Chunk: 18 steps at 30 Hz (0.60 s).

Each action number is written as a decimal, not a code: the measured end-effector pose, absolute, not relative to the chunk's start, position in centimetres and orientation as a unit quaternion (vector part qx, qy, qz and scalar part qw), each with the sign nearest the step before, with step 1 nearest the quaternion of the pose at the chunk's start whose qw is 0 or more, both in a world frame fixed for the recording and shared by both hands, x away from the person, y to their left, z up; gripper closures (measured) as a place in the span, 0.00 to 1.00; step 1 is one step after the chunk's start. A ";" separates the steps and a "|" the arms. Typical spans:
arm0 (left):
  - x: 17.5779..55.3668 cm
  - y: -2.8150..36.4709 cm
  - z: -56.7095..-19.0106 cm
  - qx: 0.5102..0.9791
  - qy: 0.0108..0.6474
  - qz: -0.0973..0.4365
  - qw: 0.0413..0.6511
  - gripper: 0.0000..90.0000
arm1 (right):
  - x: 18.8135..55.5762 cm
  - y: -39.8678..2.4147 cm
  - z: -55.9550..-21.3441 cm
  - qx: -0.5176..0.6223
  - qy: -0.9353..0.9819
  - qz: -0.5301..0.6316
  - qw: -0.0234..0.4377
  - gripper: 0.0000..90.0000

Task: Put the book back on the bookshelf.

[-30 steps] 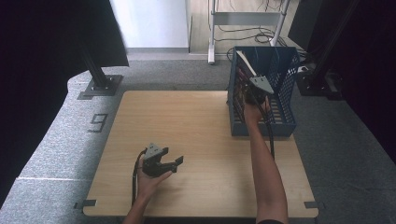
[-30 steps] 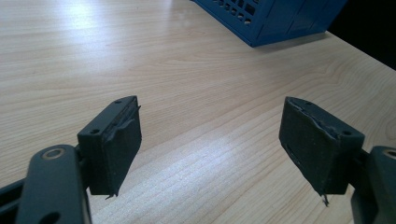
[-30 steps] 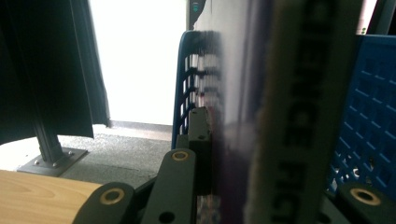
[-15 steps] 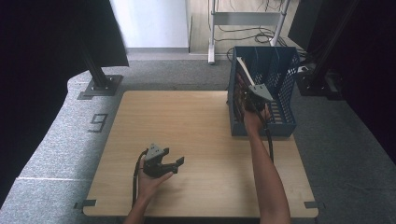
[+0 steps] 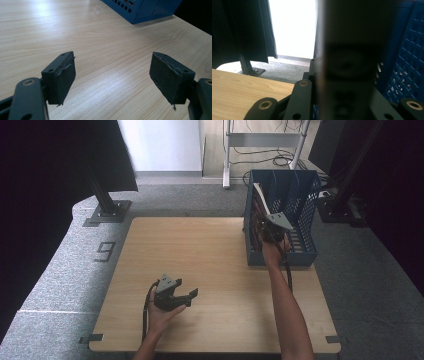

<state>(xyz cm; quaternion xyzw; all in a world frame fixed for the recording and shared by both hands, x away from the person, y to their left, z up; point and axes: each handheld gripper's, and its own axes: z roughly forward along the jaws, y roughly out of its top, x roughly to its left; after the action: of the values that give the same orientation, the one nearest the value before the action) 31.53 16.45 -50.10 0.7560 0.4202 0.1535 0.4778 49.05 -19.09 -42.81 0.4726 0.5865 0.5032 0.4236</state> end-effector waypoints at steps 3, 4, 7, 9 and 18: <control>31.5 16.4 -50.2 0.756 0.420 0.153 0.478 0.23 | 49.3 -19.0 -42.6 0.482 0.588 0.488 0.430 0.90; 31.5 16.4 -50.2 0.756 0.421 0.152 0.478 0.23 | 49.4 -19.0 -42.6 0.481 0.589 0.487 0.429 0.91; 31.5 16.4 -50.2 0.755 0.422 0.152 0.478 0.23 | 49.7 -19.2 -42.5 0.485 0.583 0.484 0.437 0.91; 31.6 16.5 -50.2 0.755 0.422 0.153 0.479 0.23 | 50.0 -19.3 -42.4 0.493 0.574 0.484 0.440 0.91; 32.0 17.0 -50.4 0.750 0.428 0.154 0.480 0.23 | 51.6 -19.6 -42.2 0.504 0.539 0.488 0.466 0.91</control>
<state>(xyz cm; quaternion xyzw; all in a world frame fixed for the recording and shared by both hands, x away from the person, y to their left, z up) 31.96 17.00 -50.38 0.7502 0.4284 0.1536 0.4796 51.61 -19.63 -42.17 0.5037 0.5394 0.4880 0.4659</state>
